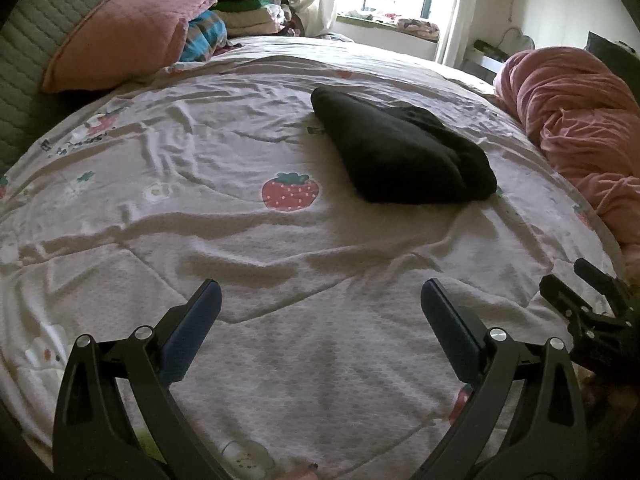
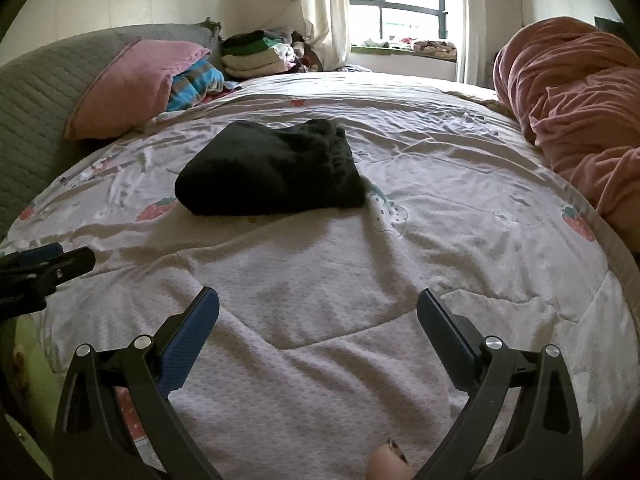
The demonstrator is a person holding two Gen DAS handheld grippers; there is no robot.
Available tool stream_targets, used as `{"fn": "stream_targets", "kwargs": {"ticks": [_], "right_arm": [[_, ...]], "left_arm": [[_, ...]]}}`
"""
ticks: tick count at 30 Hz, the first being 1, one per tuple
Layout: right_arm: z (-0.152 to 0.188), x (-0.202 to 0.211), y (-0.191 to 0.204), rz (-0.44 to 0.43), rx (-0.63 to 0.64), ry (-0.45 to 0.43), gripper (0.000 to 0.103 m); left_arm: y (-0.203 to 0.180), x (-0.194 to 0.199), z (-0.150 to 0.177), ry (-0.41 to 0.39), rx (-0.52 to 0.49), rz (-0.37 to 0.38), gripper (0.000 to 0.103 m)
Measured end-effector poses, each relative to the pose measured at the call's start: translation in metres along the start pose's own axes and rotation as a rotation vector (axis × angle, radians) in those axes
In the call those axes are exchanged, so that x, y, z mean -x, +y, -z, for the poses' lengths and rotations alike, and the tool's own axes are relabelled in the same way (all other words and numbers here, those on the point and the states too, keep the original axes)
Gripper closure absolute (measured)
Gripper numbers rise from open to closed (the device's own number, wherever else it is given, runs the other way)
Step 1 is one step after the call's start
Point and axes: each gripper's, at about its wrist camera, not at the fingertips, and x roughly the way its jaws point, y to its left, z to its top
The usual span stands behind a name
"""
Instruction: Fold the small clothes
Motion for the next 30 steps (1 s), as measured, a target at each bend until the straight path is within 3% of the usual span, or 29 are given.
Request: {"fn": "stream_targets", "kwargs": {"ticks": [30], "right_arm": [[0.0019,0.0004,0.0079,-0.008,0.012,0.006,0.004]], "left_arm": [[0.0014,-0.0014,0.0006,0.016,-0.001,-0.036,0.01]]}}
